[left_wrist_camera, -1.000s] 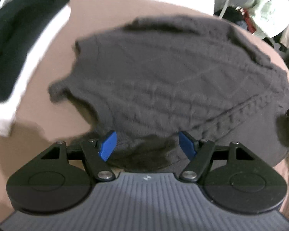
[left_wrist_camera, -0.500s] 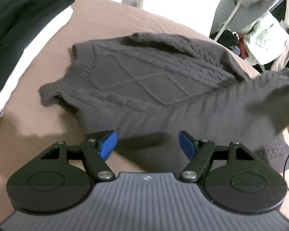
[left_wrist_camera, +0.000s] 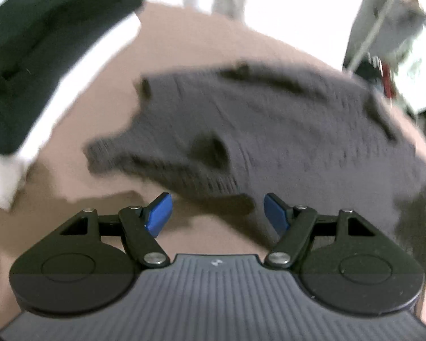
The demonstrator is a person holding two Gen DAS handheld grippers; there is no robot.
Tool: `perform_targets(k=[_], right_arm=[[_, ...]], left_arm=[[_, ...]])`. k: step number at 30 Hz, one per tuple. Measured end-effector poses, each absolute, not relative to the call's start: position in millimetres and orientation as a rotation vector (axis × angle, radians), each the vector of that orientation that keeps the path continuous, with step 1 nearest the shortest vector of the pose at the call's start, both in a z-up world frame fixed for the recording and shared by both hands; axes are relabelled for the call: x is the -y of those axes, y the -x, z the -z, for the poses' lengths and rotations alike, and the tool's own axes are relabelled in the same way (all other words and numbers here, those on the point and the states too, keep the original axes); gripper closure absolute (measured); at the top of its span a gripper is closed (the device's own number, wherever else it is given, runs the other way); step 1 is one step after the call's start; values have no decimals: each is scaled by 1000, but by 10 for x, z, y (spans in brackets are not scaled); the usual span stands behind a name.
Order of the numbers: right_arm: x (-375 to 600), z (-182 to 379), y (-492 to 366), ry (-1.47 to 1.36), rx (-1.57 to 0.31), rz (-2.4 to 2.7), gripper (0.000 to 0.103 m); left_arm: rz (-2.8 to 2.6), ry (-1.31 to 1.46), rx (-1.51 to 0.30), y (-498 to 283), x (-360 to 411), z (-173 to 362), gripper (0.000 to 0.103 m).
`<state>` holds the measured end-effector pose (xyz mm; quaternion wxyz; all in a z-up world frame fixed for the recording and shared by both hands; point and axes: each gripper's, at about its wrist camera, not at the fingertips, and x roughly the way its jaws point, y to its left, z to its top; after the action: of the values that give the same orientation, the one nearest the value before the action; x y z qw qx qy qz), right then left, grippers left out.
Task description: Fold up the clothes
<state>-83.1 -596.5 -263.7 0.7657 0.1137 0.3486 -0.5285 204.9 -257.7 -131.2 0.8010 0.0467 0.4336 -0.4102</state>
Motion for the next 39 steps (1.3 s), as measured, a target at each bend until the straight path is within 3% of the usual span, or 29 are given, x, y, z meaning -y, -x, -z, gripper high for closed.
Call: perform_targets(k=[3, 10, 14, 16, 17, 18, 20, 23, 26, 32, 39], right_arm=[[5713, 2536, 744, -310, -719, 890, 58], [5076, 2935, -7, -701, -779, 185, 57], [4829, 3052, -465, -629, -845, 62, 52], [4805, 3078, -624, -623, -845, 52, 51], [4799, 3087, -684, -627, -840, 50, 51], [4794, 3097, -743, -631, -836, 49, 50], [4760, 3098, -857, -627, -819, 53, 51], [4692, 3093, -975, -622, -813, 73, 51], [4639, 3036, -849, -619, -794, 112, 51], [4761, 3094, -533, -808, -755, 60, 51], [4693, 2984, -565, -838, -718, -56, 48]], left_arm=[[915, -21, -825, -2211, 2579, 1263, 24], [1095, -3, -946, -2412, 2902, 1636, 23], [1117, 41, -984, -2494, 2988, 1740, 6], [1144, 86, -1001, -2541, 3006, 1786, 5], [1169, 60, -1000, -2514, 3016, 1804, 9], [1193, 33, -998, -2487, 3026, 1822, 40], [1193, 15, -1010, -2477, 3019, 1839, 79], [1131, 34, -1047, -2520, 2974, 1841, 90], [1142, 92, -1064, -2569, 2887, 1808, 93], [1184, 164, -1090, -2605, 2800, 1772, 93], [1170, 175, -1208, -2665, 2889, 1965, 87]])
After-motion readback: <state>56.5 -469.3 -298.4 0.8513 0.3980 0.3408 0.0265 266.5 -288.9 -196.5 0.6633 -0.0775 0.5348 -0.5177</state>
